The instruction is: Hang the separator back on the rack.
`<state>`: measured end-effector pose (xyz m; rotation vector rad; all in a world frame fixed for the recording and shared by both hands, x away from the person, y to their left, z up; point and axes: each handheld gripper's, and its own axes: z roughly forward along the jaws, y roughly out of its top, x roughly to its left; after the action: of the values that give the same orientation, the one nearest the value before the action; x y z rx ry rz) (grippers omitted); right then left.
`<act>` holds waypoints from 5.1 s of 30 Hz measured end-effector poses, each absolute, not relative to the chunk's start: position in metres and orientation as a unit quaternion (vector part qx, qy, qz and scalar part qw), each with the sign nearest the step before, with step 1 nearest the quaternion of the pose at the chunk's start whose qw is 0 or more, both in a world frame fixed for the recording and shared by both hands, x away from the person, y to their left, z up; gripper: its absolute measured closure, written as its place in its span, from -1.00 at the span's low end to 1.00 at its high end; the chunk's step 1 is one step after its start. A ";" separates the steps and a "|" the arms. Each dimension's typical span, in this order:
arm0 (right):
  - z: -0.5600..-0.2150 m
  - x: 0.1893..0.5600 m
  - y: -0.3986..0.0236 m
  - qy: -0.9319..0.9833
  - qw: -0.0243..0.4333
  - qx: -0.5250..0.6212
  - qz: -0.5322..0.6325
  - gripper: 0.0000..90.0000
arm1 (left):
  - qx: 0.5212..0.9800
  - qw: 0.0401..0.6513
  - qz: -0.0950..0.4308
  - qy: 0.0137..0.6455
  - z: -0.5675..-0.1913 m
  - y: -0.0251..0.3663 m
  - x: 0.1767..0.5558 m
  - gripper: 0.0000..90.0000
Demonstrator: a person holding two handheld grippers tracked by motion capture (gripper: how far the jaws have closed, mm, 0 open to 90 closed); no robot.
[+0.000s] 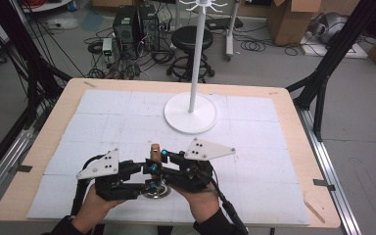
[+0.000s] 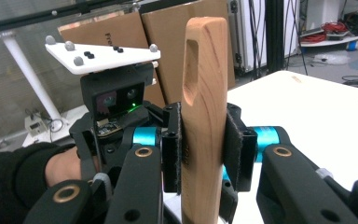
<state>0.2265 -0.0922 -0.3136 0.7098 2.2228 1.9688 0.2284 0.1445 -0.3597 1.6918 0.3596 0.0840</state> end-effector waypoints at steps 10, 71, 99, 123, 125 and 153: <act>-0.315 0.225 -0.091 0.721 0.050 0.237 0.649 0.57 | 0.743 0.649 0.020 0.164 -0.360 0.146 0.230 0.60; -0.292 0.323 -0.125 0.715 0.041 0.169 0.678 0.60 | 0.709 0.651 0.099 0.253 -0.383 0.221 0.267 -0.64; -0.183 0.432 -0.127 0.694 0.142 0.254 0.659 0.60 | 0.681 0.650 0.135 0.309 -0.388 0.252 0.275 -0.64; -0.170 0.468 -0.134 0.672 0.153 0.305 0.657 0.60 | 0.688 0.643 0.128 0.310 -0.391 0.253 0.276 -0.62; -0.171 0.469 -0.135 0.673 0.152 0.309 0.655 0.60 | 0.688 0.643 0.128 0.310 -0.391 0.253 0.276 -0.62; -0.238 0.402 -0.187 0.675 0.221 0.347 0.612 -0.15 | 0.684 0.646 0.130 0.313 -0.390 0.256 0.275 -0.60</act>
<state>0.4017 -0.1866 -0.2384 0.9604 1.8666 1.6930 0.2751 0.2562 -0.3903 1.5560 0.7126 0.2962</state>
